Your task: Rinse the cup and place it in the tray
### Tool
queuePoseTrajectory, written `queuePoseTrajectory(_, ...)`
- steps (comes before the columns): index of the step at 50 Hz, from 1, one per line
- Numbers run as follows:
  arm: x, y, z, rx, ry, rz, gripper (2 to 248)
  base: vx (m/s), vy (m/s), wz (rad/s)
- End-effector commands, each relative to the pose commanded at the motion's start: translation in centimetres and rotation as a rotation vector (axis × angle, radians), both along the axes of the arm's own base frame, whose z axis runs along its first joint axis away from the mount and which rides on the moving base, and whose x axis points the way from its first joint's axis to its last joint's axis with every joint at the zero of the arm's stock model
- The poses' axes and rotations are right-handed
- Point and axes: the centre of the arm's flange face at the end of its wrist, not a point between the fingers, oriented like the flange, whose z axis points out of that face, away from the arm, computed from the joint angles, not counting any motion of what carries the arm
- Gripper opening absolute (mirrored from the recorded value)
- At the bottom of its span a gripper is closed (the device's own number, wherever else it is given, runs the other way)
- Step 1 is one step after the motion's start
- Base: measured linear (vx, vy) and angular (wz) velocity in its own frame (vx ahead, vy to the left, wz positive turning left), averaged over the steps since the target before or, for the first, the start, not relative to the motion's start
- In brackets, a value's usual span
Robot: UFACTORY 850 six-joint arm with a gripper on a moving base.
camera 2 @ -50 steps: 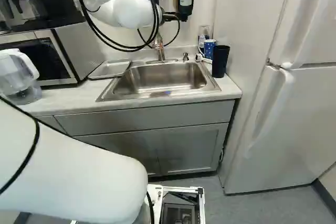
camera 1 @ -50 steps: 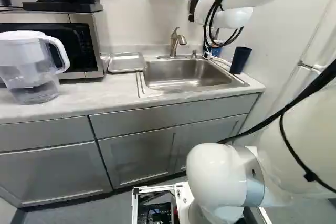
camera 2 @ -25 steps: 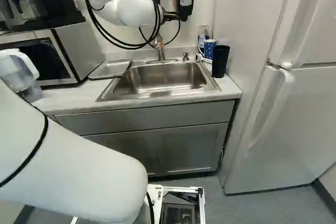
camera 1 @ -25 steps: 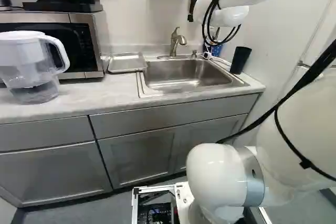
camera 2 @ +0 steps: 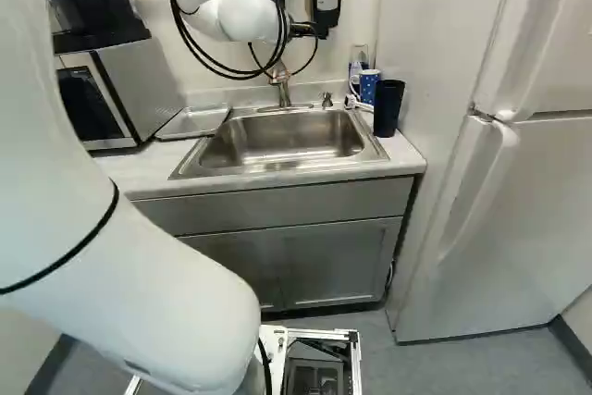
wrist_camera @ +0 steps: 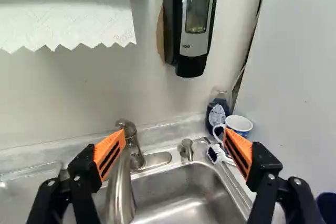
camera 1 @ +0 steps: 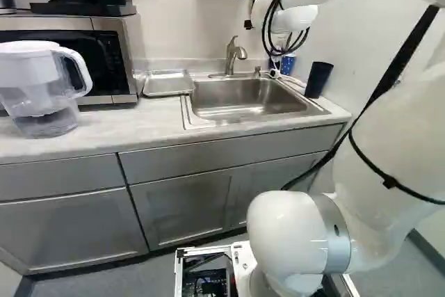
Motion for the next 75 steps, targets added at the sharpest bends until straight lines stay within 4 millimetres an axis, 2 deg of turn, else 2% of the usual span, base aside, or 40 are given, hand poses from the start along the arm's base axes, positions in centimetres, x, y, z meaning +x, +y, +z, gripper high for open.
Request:
queuePoseTrajectory(9, 1.8, 0.6, -0.4, 0.003, 0.024, 0.016, 247, 0.000, 0.000, 0.000)
queuePoseTrajectory(28, 5.8, 1.8, -2.7, 0.012, 0.098, 0.048, 247, 0.000, 0.000, 0.000)
queuePoseTrajectory(43, 8.7, 2.4, -3.1, 0.022, 0.123, 0.060, 247, 0.000, 0.000, 0.000)
queuePoseTrajectory(68, 8.7, 2.4, -3.7, 0.056, 0.195, 0.050, 247, 0.000, 0.000, 0.000)
queuePoseTrajectory(75, 9.3, 2.1, -3.9, 0.067, 0.214, 0.042, 247, 0.000, 0.000, 0.000)
